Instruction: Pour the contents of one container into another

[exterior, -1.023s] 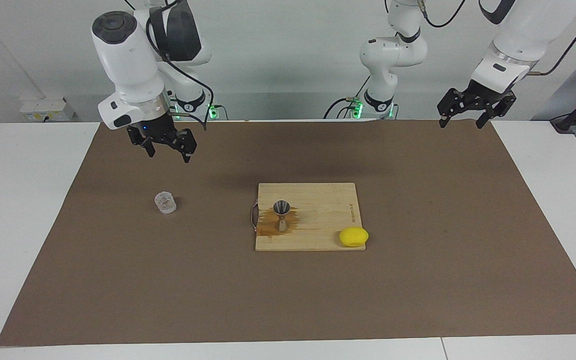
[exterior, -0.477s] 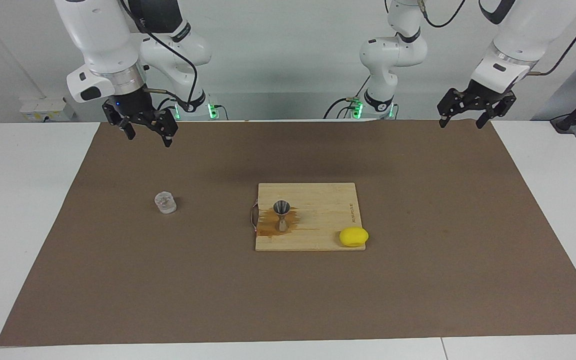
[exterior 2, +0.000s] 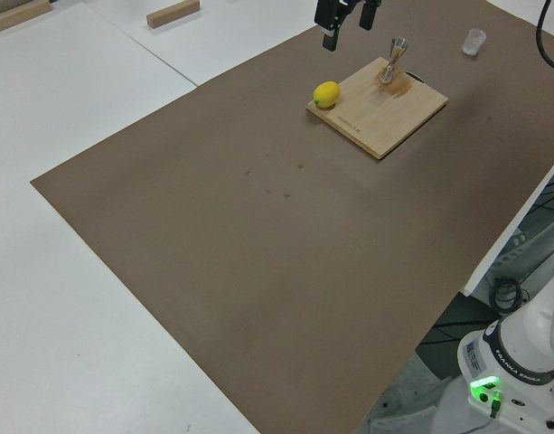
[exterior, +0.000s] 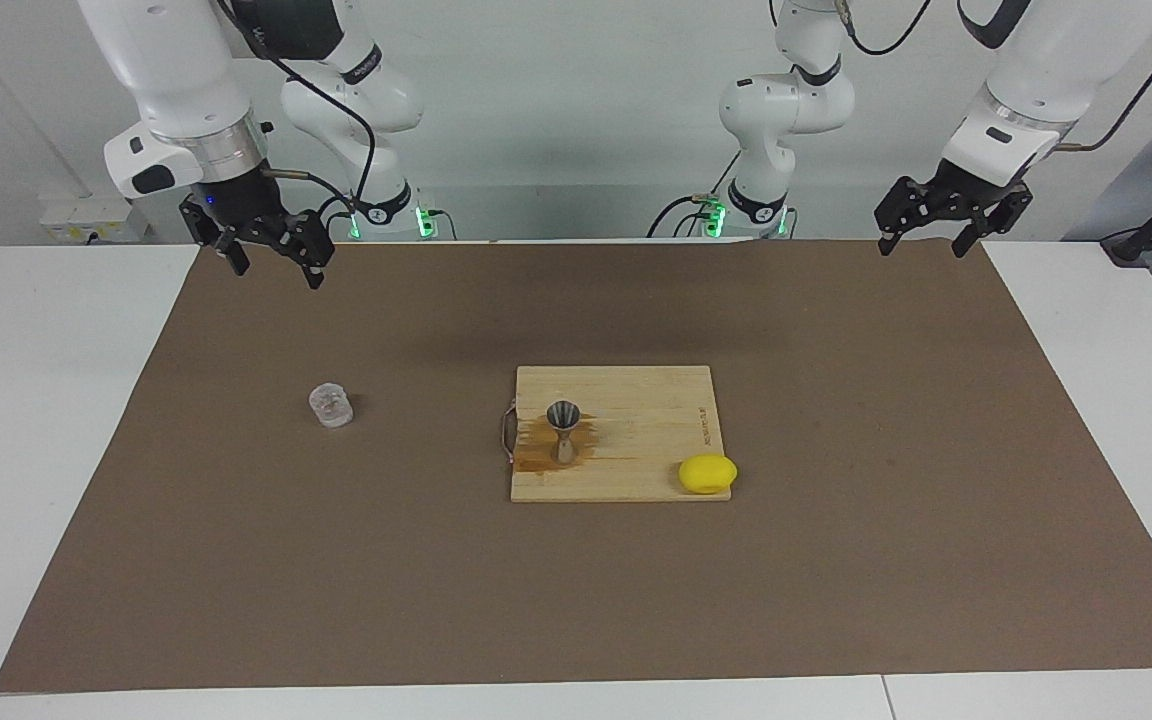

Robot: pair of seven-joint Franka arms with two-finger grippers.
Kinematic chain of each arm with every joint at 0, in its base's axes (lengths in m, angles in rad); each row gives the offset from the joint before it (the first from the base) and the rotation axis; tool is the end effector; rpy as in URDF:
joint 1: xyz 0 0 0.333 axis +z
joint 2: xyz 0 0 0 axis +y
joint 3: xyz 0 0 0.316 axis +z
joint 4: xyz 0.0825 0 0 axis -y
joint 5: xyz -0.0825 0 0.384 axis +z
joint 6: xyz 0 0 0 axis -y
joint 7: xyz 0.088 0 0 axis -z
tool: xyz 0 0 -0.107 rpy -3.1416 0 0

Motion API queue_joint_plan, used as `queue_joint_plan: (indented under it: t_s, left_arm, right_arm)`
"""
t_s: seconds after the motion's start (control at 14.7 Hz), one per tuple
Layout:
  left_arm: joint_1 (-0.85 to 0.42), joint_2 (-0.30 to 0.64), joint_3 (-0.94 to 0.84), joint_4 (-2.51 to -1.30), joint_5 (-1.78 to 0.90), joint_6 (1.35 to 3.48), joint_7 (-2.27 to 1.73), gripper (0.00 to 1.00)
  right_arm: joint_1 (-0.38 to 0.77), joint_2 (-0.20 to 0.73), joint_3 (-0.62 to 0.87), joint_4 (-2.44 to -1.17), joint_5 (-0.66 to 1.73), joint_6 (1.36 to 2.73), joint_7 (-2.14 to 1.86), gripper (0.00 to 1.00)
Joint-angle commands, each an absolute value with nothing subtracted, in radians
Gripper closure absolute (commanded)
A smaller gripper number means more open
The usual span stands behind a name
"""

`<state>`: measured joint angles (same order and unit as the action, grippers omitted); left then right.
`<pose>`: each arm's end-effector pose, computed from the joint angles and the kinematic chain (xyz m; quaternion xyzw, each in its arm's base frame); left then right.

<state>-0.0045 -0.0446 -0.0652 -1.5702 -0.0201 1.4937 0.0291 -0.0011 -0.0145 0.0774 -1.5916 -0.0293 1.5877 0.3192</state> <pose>0.5313 -0.0402 0.6423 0.9986 -0.0499 -0.0162 0.0083 0.5502 0.0393 0.6242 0.9925 -0.1210 0.0082 0.0139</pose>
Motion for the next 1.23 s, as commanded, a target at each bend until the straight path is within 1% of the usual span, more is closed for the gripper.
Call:
queue_joint_plan:
  t_s: [0.0,0.2,0.41,0.61,0.95,1.16]
  left_arm:
    - [0.009,-0.067,-0.074,-1.597,-0.008,1.508,0.034,0.00]
    - [0.009,-0.067,-0.074,-1.598,-0.008,1.506,0.034,0.00]
    - [0.009,-0.066,-0.074,-1.597,-0.008,1.508,0.034,0.00]
    - [0.009,-0.066,-0.074,-1.597,-0.008,1.508,0.034,0.00]
    - [0.009,-0.066,-0.074,-1.598,-0.008,1.508,0.034,0.00]
    - [0.009,-0.066,-0.074,-1.598,-0.008,1.506,0.034,0.00]
  right_arm:
    - [-0.024,-0.031,0.084,-1.601,-0.029,1.565,0.285,0.00]
    - [-0.015,-0.070,0.051,-1.637,-0.029,1.539,0.226,0.00]
    - [-0.008,-0.078,0.023,-1.638,-0.028,1.505,0.207,0.00]
    - [-0.003,-0.078,0.020,-1.638,-0.021,1.505,0.206,0.00]
    - [0.050,-0.071,-0.009,-1.638,-0.021,1.509,0.210,0.00]
    - [0.054,-0.066,-0.008,-1.644,-0.021,1.516,0.213,0.00]
